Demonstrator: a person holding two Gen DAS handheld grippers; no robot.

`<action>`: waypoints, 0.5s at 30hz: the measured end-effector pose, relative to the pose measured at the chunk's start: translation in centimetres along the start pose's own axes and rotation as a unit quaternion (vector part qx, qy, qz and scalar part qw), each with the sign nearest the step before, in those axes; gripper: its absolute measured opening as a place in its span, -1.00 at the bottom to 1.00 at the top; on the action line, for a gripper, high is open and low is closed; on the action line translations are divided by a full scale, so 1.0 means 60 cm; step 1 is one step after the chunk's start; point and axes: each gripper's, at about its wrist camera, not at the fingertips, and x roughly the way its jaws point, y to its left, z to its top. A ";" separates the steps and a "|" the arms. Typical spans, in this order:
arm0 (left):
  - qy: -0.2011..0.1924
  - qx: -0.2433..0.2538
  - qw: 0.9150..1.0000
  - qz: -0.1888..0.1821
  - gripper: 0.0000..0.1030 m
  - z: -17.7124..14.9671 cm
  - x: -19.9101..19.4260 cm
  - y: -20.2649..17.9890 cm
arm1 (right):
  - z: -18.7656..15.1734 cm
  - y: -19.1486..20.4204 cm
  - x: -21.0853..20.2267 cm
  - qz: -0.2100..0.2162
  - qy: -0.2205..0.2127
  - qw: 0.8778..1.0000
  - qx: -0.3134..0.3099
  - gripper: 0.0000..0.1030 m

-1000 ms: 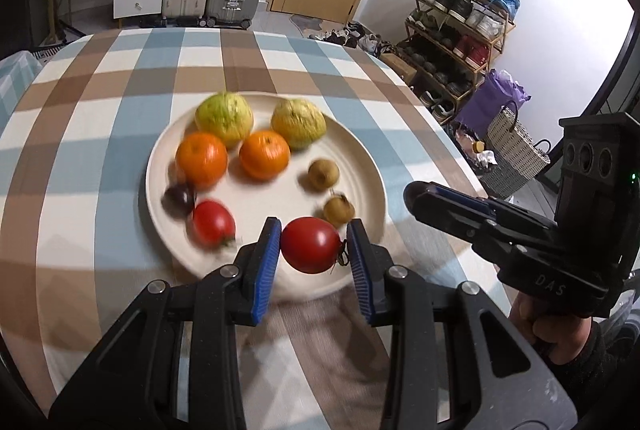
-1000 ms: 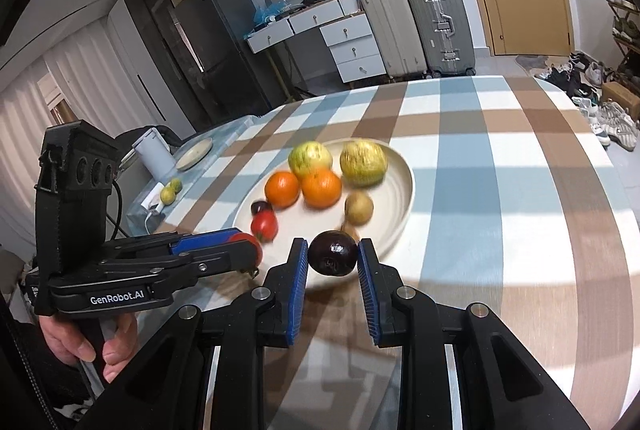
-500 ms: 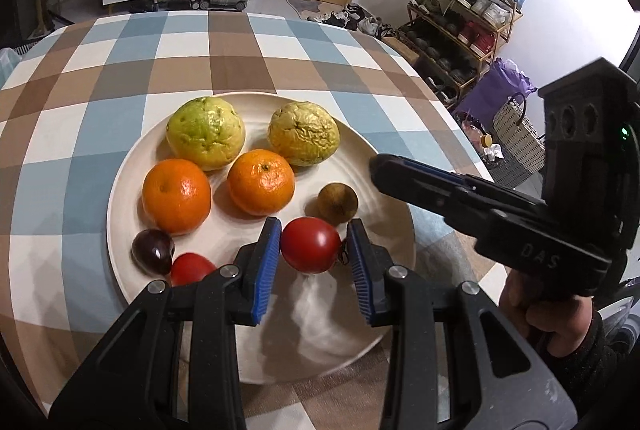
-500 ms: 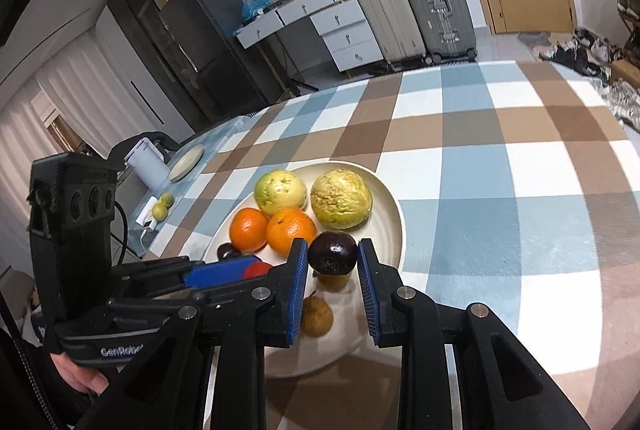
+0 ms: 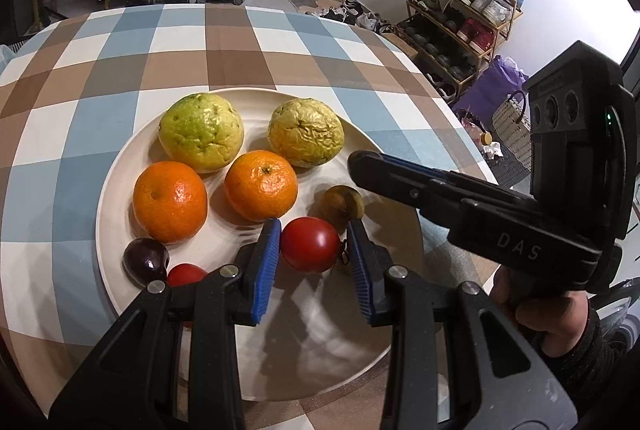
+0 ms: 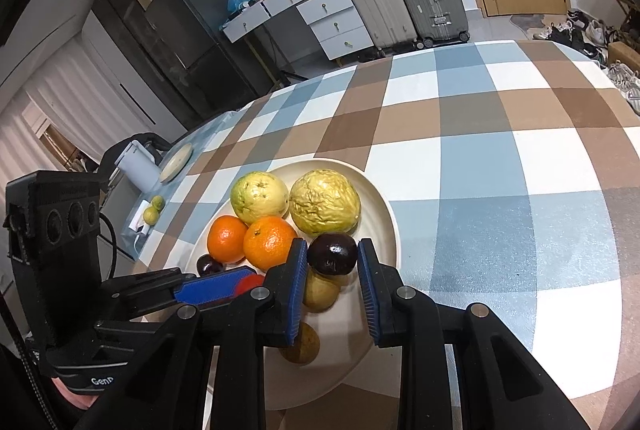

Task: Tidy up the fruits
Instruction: 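Carry the plum and tomato onto the cream plate and open both tools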

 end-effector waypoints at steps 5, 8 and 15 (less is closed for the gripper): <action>0.001 -0.004 1.000 -0.002 -0.39 0.002 0.000 -0.001 | 0.000 0.003 0.001 0.003 0.000 1.000 -0.003 -0.48; 0.005 -0.006 1.000 0.000 -0.35 0.001 -0.001 -0.003 | 0.001 0.004 -0.001 -0.004 -0.003 1.000 -0.002 -0.18; -0.020 -0.008 0.999 0.024 -0.04 -0.001 -0.037 -0.012 | 0.000 0.011 -0.043 -0.013 -0.044 0.999 -0.004 0.10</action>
